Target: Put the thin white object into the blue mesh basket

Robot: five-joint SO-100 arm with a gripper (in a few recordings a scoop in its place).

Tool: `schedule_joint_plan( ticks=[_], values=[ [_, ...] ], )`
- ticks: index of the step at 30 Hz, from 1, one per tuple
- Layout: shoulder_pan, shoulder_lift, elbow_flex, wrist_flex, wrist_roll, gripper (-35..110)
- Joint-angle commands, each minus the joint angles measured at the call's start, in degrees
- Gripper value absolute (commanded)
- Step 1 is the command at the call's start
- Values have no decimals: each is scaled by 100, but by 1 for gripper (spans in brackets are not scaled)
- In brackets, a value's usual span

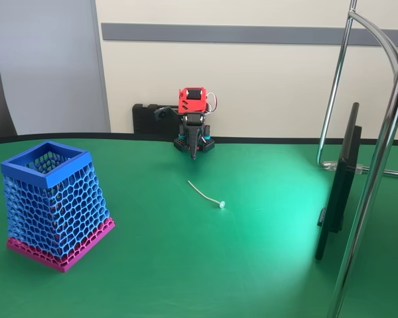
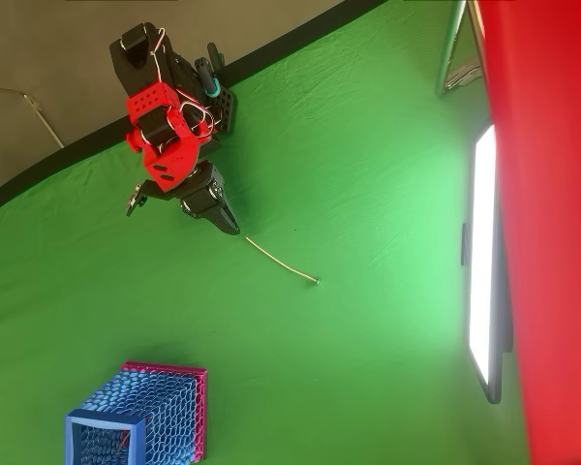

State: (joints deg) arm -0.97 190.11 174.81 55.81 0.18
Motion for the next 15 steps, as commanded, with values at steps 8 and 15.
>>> schedule_joint_plan(
  ticks=[8,15],
  values=[
    [-53,35,185,-589,378,1],
    [-53,35,185,-589,413,1]
  ],
)
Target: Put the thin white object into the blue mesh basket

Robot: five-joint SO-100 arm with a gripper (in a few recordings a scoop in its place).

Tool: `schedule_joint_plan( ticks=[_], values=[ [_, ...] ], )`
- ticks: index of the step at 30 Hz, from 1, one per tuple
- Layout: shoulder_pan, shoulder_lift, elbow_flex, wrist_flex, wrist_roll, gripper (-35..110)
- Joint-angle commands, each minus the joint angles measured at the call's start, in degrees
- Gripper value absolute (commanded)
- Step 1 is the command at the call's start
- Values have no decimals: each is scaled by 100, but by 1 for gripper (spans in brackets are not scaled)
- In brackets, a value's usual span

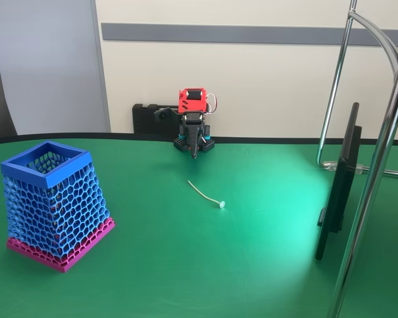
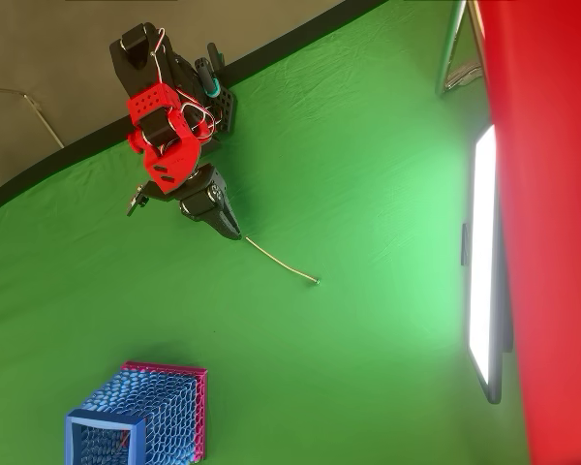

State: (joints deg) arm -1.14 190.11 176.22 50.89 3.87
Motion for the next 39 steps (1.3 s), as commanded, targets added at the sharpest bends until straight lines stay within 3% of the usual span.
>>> schedule_joint_plan(
  ticks=[1,39],
  values=[
    [-35,35,44,-97,44,1],
    [-211,-255,-9,-360,-70,1]
  ],
)
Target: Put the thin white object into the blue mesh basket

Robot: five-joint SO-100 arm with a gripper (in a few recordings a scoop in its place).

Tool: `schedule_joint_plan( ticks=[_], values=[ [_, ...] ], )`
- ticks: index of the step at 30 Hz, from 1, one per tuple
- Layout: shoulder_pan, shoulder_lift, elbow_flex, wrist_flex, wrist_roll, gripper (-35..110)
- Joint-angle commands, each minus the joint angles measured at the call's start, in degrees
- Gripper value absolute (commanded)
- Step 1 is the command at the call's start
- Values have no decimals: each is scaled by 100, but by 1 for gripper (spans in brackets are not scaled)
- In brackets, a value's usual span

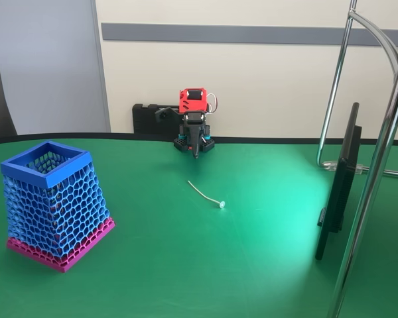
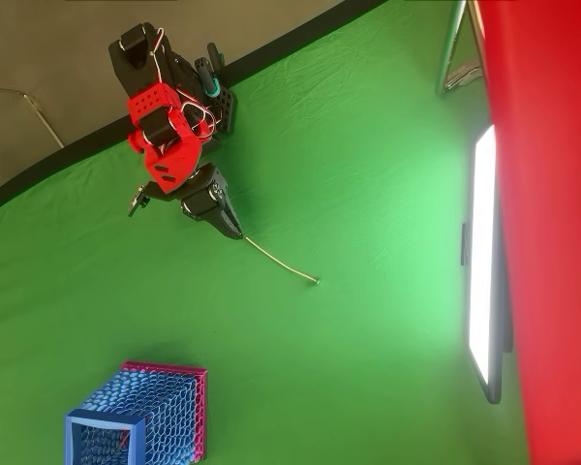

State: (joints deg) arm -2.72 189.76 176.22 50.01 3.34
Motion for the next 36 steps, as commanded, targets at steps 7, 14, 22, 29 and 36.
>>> schedule_joint_plan(
  ticks=[7,14,22,29,36],
  values=[
    [-9,-1160,-308,-896,79,1],
    [-79,-2575,-1125,-1178,527,1],
    [-325,-4359,-2285,-1187,1371,1],
    [-589,-6205,-3806,-791,2338,1],
    [-729,-7726,-5265,-211,3305,1]
  ],
)
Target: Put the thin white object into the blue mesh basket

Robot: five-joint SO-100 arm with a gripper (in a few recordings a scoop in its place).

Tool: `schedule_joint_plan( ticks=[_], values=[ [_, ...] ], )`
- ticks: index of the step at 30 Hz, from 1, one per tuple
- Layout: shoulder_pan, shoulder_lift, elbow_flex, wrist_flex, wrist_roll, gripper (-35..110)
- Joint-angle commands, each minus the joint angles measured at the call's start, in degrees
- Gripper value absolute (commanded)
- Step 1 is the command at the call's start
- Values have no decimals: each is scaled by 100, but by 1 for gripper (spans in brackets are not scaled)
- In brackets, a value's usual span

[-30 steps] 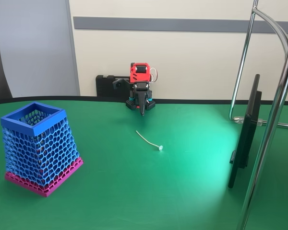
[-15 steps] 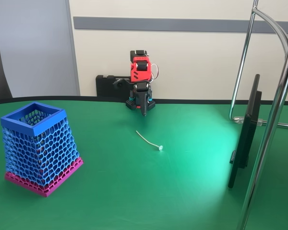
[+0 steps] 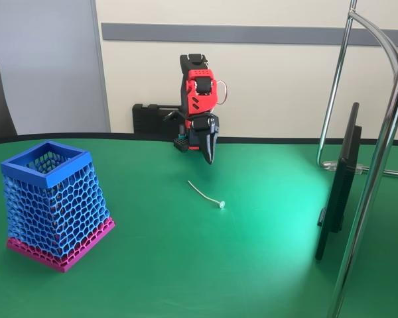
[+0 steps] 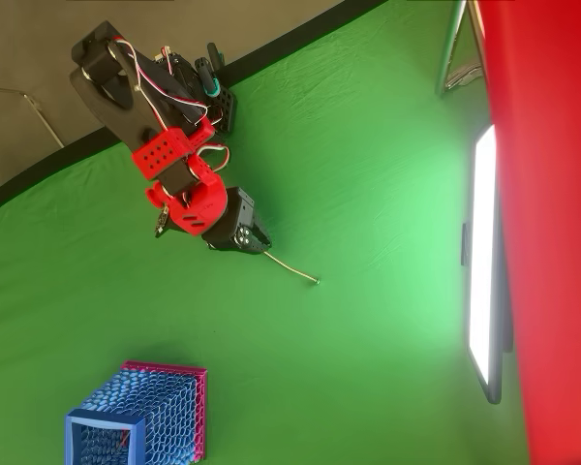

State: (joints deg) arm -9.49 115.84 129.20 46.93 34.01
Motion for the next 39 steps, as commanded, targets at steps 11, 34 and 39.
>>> schedule_joint_plan(
  ticks=[11,34,39],
  values=[
    [-79,-2092,-2197,422,1107,8],
    [-404,-4025,-3595,668,2101,14],
    [-422,-4342,-3894,791,2171,14]
  ],
)
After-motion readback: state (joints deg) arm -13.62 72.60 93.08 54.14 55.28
